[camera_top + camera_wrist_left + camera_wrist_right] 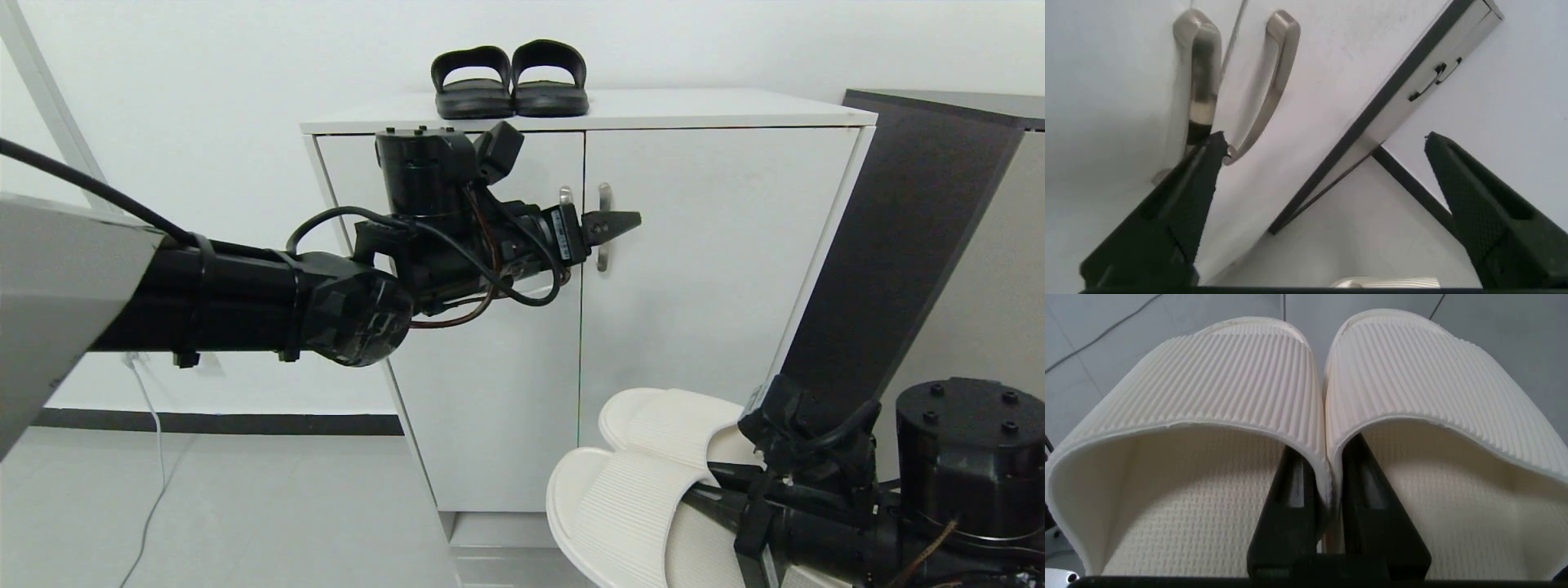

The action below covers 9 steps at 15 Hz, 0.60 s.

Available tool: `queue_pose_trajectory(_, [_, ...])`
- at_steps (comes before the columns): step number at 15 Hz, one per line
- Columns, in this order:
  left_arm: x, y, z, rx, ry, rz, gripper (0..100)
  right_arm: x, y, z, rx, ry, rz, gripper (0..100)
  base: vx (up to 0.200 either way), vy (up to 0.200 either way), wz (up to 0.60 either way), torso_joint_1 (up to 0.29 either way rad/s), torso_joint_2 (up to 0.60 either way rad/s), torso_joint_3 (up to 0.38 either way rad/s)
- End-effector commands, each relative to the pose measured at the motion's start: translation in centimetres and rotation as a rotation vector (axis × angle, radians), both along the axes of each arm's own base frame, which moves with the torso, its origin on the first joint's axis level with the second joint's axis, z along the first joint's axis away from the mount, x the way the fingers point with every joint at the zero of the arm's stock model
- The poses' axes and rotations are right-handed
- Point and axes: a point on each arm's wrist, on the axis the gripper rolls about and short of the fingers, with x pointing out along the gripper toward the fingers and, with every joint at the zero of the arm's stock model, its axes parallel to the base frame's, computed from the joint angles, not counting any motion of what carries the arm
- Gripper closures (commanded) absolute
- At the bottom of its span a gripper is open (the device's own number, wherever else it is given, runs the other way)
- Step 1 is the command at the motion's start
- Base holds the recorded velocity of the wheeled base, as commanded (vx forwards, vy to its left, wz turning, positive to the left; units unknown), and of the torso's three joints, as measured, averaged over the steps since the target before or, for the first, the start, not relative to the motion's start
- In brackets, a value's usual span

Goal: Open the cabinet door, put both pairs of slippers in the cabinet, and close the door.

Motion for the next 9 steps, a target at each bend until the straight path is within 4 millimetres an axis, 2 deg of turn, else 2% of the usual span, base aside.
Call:
queue_pose_trajectory(1, [0.9,-0.2,-0.3,-0.009,0.007,0.008,0,0.0,0.0,0.0,0.0,0.0,0.001,100,0.0,0.0,0.0,0.0,0.0,0.0])
queue_pose_trajectory(5, [2.2,-1.1,-0.1,-0.042,0.002,-0.03,0,0.0,0.0,-0.1,-0.003,0.003,0.002,100,0.0,0.0,0.0,0.0,0.0,0.0])
queue_pose_trajectory(9, [3.6,-2.1,-0.6,-0.065,0.03,-0.034,0,0.0,0.1,-0.1,-0.003,0.003,0.002,100,0.0,0.0,0.0,0.0,0.0,0.0])
